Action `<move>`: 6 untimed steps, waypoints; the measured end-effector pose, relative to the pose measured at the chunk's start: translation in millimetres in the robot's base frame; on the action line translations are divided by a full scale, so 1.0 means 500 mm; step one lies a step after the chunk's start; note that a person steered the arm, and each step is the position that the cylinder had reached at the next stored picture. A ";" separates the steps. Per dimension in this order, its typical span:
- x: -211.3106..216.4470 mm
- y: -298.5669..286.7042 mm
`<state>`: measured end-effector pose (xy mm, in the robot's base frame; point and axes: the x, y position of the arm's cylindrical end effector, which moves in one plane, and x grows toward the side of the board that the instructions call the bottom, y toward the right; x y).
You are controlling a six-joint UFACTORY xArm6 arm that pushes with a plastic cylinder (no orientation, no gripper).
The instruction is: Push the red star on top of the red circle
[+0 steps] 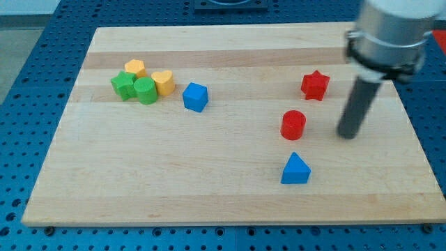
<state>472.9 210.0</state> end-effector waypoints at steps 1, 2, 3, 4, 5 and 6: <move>-0.085 0.022; -0.142 0.009; -0.188 -0.005; -0.193 -0.090; -0.193 -0.168; -0.198 -0.094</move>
<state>374.0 162.8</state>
